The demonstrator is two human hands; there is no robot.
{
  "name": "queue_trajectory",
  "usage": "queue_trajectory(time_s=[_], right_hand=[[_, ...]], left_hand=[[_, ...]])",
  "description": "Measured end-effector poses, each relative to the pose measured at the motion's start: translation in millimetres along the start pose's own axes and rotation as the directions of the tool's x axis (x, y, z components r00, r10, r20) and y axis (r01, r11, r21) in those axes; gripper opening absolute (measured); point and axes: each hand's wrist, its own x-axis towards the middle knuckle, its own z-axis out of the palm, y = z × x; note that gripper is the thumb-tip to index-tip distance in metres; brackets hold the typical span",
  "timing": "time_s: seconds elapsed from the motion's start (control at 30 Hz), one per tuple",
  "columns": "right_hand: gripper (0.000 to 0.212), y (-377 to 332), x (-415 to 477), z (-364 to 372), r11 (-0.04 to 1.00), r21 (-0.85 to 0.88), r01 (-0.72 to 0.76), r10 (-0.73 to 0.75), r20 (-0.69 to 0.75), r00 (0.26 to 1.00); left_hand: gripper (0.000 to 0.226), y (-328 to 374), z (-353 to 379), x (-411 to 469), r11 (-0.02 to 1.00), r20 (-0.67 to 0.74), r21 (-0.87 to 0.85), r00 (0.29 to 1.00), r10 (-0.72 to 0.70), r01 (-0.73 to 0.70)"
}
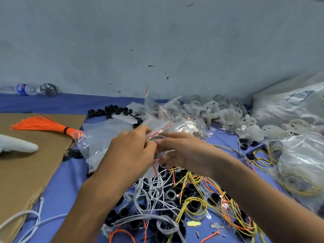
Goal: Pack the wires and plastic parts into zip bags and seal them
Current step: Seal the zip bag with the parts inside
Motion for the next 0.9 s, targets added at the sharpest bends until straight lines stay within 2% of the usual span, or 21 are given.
queue_trajectory(time_s=[0.07,0.13,0.23,0.3,0.33,0.37,0.4,0.43,0.47,0.5,0.57,0.7,0.83,0.9], right_hand=[[0.041,-4,-1,4,1.0,-0.027,0.009,-0.01,-0.034,0.999],[0.046,-8,-10,-3,0.979,-0.194,0.067,-0.085,-0.087,0.993],[0.02,-16,-30,-23,0.905,-0.338,0.257,-0.31,-0.114,0.944],[0.012,-13,-35,-42,0.856,-0.444,0.264,-0.389,-0.218,0.895],[0.01,-6,-34,-51,0.795,-0.57,0.208,-0.401,-0.237,0.885],[0.008,4,-31,-59,0.676,-0.728,0.115,-0.389,-0.22,0.895],[0.008,16,-27,-67,0.504,-0.864,0.007,-0.337,-0.189,0.922],[0.013,30,-23,-74,0.323,-0.943,-0.085,-0.263,-0.176,0.949],[0.019,44,-20,-81,0.188,-0.972,-0.142,-0.192,-0.178,0.965],[0.023,56,-19,-85,0.109,-0.98,-0.167,-0.131,-0.181,0.975],[0.028,73,-18,-90,0.085,-0.982,-0.166,-0.081,-0.173,0.982],[0.024,82,-16,-99,0.134,-0.979,-0.157,-0.155,-0.177,0.972],[0.024,83,-14,-100,0.13,-0.983,-0.129,-0.117,-0.145,0.983],[0.019,76,-16,-101,0.196,-0.974,-0.112,-0.159,-0.144,0.977]], left_hand=[[0.023,1,-2,-1,1.0,-0.054,-0.001,0.998,0.025,-0.025],[0.02,-4,-5,0,0.999,-0.144,0.027,0.989,0.02,-0.016],[0.023,-11,-9,5,0.997,-0.229,0.033,0.972,-0.054,0.063],[0.024,-13,-10,6,0.996,-0.256,0.011,0.963,-0.079,0.085],[0.025,-13,-10,6,0.996,-0.267,0.0,0.96,-0.083,0.087],[0.026,-12,-10,6,0.996,-0.274,-0.008,0.958,-0.085,0.086],[0.027,-12,-10,6,0.997,-0.277,-0.015,0.957,-0.083,0.082],[0.028,-12,-10,5,0.997,-0.276,-0.02,0.958,-0.08,0.077],[0.029,-11,-10,5,0.997,-0.273,-0.026,0.959,-0.076,0.072],[0.03,-11,-9,5,0.997,-0.269,-0.032,0.961,-0.071,0.065],[0.03,-11,-9,4,0.997,-0.262,-0.045,0.963,-0.067,0.057],[0.031,-12,-8,5,0.996,-0.24,-0.057,0.967,-0.084,0.072],[0.032,-10,-7,4,0.995,-0.215,-0.058,0.972,-0.094,0.083],[0.032,-10,-7,3,0.994,-0.208,-0.065,0.973,-0.096,0.084]])
